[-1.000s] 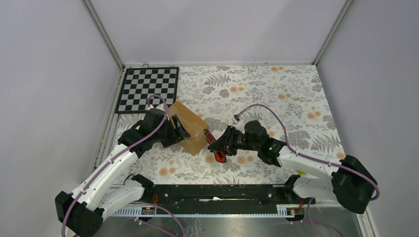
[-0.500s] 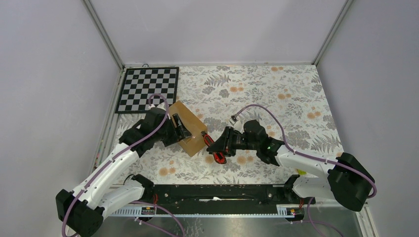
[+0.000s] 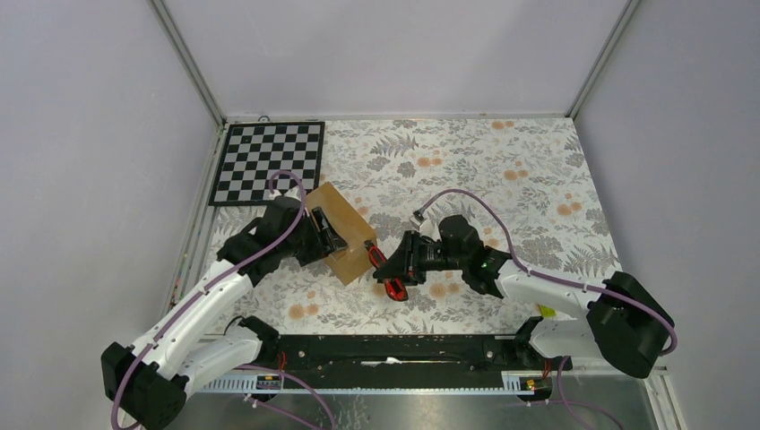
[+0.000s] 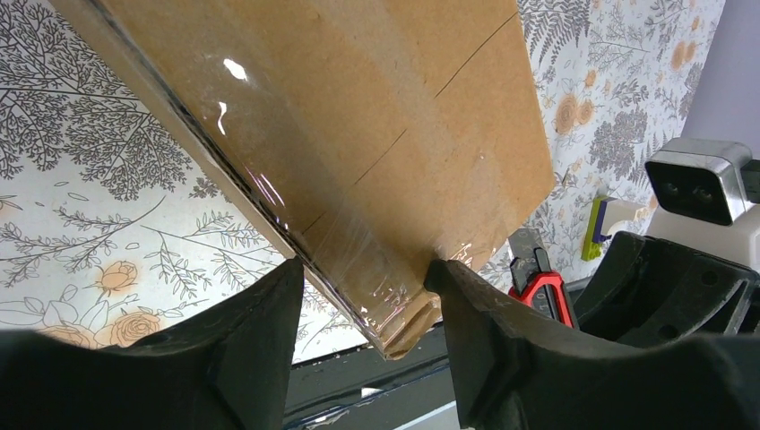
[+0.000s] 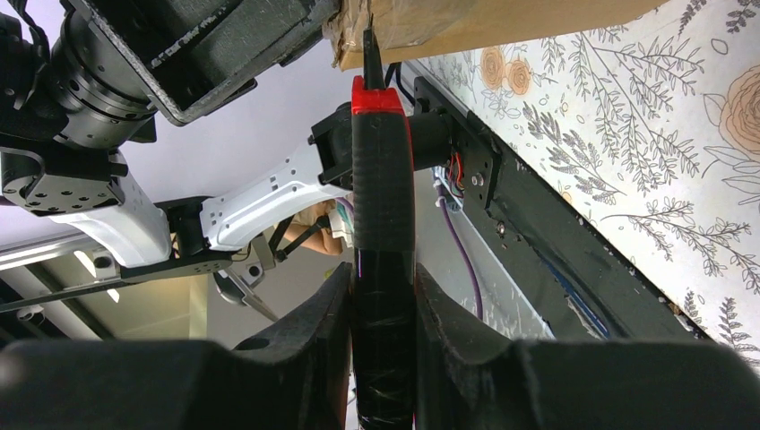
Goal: Unpack the express box
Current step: Cut the express box at the center of the board.
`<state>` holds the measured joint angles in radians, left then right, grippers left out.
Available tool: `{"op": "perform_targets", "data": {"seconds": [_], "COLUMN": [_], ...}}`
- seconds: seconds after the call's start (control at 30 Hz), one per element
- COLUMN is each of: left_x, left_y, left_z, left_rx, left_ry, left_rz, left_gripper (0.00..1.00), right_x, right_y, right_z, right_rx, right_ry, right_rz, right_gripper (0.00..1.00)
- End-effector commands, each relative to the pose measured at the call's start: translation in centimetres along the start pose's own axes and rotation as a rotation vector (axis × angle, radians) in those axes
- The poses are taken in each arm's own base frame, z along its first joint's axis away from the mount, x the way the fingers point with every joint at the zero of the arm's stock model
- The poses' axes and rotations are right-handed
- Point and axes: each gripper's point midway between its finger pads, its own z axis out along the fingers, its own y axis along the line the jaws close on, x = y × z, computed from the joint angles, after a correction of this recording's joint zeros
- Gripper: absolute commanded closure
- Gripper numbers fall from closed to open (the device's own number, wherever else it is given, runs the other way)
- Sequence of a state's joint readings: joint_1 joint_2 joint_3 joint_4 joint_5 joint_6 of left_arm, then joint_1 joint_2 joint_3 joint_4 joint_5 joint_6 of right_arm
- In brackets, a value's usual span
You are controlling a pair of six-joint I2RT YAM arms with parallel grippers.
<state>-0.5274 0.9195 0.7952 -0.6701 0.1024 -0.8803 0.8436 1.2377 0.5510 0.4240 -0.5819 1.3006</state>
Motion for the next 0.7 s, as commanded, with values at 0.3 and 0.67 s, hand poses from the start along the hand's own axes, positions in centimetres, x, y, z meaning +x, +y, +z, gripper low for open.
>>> {"op": "perform_targets", "data": {"seconds": [0.3, 0.67], "left_x": [0.6, 0.6], "left_y": [-1.2, -0.2], "left_z": [0.7, 0.5], "left_rx": [0.046, -0.008], "left_ry": [0.004, -0.003], "left_rz": [-0.012, -0.001], "left_gripper": [0.49, 0.50], "right_x": [1.9, 2.3], "right_y": [4.2, 3.7], "right_z": [-0.3, -2.0], "right_rx": [-0.142, -0.153], "right_ry": [0.152, 0.204], "right_rz": [-0.062, -0.048], "right_gripper": [1.00, 1.00]}}
